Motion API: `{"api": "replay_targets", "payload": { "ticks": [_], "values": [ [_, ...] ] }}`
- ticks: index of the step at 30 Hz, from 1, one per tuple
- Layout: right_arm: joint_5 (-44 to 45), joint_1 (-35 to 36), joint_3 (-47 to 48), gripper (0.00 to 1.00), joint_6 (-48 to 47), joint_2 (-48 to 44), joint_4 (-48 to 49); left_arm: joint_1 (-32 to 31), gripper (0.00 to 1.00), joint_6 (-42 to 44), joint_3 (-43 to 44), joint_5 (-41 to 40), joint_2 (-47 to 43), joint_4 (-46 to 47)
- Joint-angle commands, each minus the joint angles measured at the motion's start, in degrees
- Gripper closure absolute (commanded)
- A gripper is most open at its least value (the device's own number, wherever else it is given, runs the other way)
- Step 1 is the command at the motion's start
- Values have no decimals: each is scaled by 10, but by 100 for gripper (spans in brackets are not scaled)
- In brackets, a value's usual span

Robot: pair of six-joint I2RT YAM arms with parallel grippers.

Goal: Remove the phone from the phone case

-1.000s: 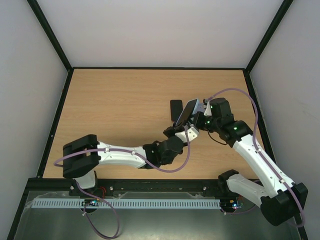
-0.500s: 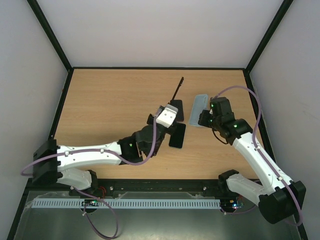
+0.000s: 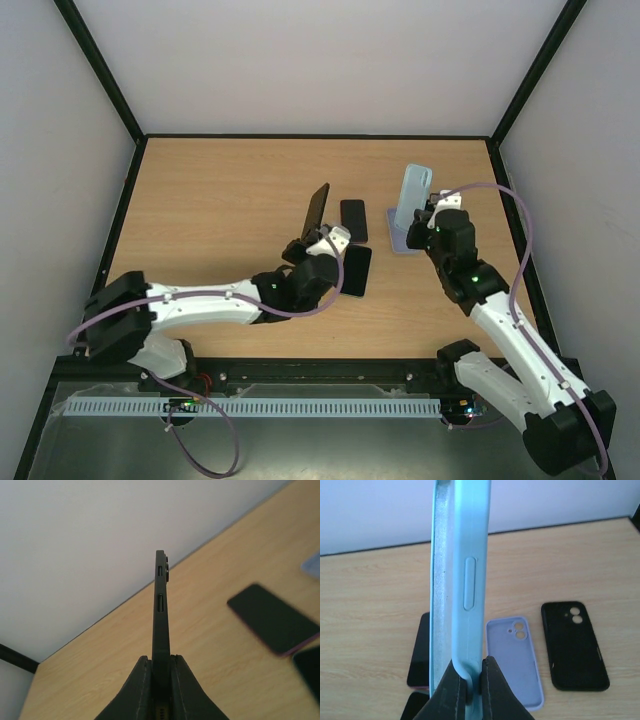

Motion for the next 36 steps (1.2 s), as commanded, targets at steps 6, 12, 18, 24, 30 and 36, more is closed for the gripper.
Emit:
{"api": "replay_targets", "payload": {
  "ticks": [6,12,18,24,30,36],
  "values": [
    [-36,-2,-41,98,-98,-15,89,27,98,76,-16,-3,130,9],
    [-30,-8,-40,98,-95,-15,98,50,98,116,15,4,202,7],
    [-8,-8,-54,98,-92,-36,110,88,95,144,31,33,251,22],
    [11,-8,-60,98,-96,-24,119,103,79,147,45,55,280,2],
    [-4,-9,-41,98,-102,21,107,104,53,56,61,88,277,-80],
    [0,-9,0,98,-135,64,63,103,31,-61,28,157,201,-135]
  ]
}}
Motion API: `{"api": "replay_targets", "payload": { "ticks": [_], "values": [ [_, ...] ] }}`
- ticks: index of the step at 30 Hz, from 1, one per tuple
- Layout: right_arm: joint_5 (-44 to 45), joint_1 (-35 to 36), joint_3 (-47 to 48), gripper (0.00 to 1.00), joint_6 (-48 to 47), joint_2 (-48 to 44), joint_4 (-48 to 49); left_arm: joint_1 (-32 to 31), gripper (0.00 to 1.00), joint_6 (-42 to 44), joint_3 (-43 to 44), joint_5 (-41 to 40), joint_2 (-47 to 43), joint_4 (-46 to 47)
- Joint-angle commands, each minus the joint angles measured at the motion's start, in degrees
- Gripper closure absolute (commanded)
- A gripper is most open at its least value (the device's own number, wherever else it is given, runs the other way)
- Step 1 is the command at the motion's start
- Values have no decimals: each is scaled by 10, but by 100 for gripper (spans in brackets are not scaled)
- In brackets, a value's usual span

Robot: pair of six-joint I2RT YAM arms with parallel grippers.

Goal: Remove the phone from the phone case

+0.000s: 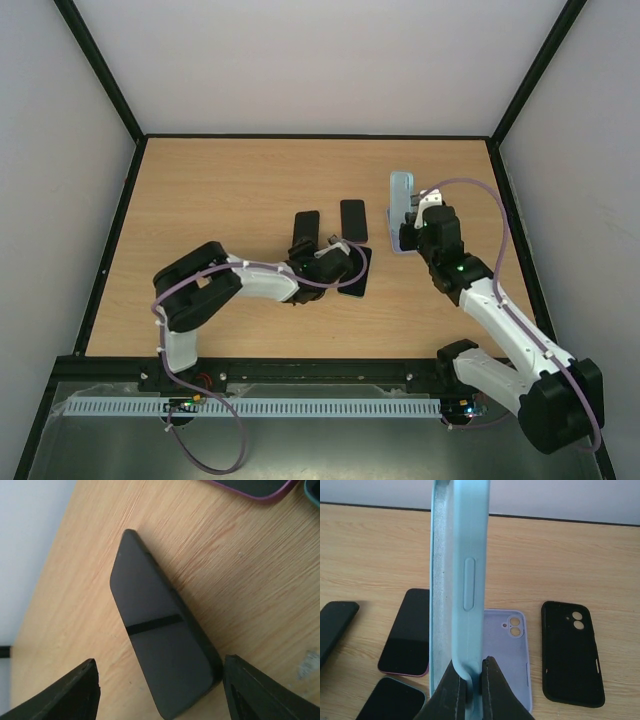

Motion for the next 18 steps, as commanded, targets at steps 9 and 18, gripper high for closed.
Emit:
{"api": "replay_targets", "payload": {
  "ticks": [9,18],
  "values": [
    [-9,-55,142,98,-123,44,-167,-36,23,-258,20,139,-238,-207],
    [-151,-259,174,98,-242,124,-308,27,7,-222,69,304,-409,-275]
  ]
}}
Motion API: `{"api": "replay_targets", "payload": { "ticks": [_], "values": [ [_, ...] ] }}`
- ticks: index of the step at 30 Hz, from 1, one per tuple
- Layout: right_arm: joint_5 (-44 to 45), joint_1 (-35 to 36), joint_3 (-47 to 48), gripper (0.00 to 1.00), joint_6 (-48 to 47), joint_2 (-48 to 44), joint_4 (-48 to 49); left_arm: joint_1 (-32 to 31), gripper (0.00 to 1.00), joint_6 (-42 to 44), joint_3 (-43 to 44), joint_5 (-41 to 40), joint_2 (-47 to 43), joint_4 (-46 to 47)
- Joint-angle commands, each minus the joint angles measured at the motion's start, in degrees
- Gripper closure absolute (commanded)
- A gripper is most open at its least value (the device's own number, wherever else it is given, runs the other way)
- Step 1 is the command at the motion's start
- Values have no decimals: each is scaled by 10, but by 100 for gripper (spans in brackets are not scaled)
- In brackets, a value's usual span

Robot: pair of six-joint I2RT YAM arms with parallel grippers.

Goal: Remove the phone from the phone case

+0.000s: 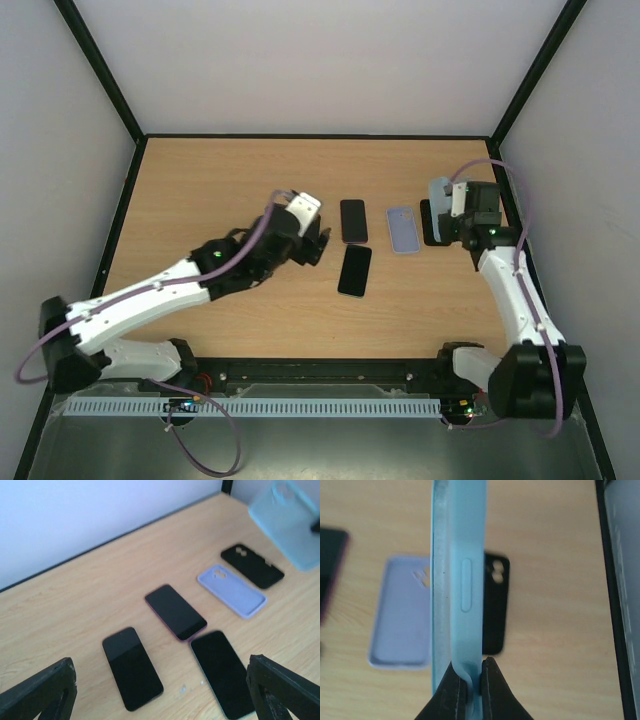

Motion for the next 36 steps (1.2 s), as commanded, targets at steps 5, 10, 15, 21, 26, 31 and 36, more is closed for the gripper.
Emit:
{"api": "replay_targets", "payload": {
  "ticks": [5,10,15,21,26,31,36],
  "values": [
    [-140,-181,38,98,-147,97,-194,101,9,8,-88,83,-84,2],
    [-152,-203,15,98,-185,85,-218,119,9,3,-81,96,-100,1],
    [-154,-207,3,98,-209,99,-229,141,9,-2,-73,128,-89,-7],
    [-179,-208,-8,98,-241,129,-262,177,9,-12,-66,165,-85,-8],
    [-189,-210,-13,98,-244,166,-256,191,9,-16,-71,183,-93,0],
    [-175,-210,-40,97,-250,183,-231,192,9,-13,-69,177,-88,-4],
    [-145,-210,-47,61,-251,180,-215,195,9,-13,-70,166,-87,-7]
  ]
}}
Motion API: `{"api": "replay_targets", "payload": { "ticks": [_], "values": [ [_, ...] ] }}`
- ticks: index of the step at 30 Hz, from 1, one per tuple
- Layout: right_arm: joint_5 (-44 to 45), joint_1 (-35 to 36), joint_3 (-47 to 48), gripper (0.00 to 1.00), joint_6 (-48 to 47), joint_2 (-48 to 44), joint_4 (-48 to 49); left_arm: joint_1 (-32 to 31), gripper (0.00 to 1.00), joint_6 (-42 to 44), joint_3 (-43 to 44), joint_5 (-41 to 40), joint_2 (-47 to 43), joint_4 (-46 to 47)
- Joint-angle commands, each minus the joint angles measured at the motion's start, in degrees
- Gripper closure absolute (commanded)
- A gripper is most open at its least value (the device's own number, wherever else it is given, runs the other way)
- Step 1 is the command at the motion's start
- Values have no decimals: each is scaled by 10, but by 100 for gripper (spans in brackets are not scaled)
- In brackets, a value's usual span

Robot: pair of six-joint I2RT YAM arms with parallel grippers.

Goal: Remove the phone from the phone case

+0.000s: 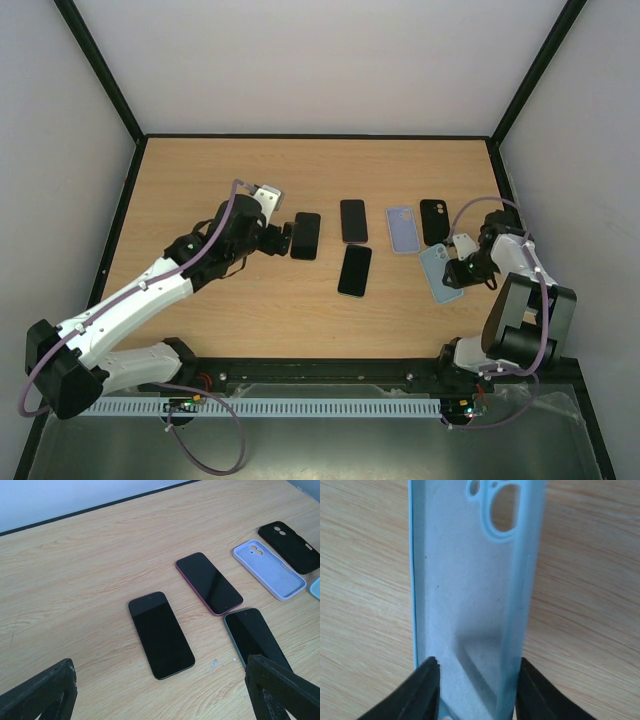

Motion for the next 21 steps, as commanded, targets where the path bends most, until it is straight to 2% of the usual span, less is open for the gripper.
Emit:
{"api": "replay_targets", "payload": {
  "ticks": [1,4,8,12,17,19,21],
  "values": [
    [35,1,-5,56,-10,-3,0,4,9,-3,9,-5,-3,0],
    [56,0,9,47,-10,-36,3,6,9,-3,9,-11,-4,0],
    [84,0,16,44,-10,-91,23,10,9,-3,8,-18,-6,0],
    [37,0,53,42,2,-131,5,16,9,-6,8,-33,-8,0],
    [-78,17,134,40,116,-132,26,38,6,-20,8,-54,-20,1],
    [-76,59,153,38,177,-134,77,45,1,-34,1,-66,-27,10],
    [-73,92,163,36,261,-139,154,62,0,-43,0,-53,-23,11]
  ]
}}
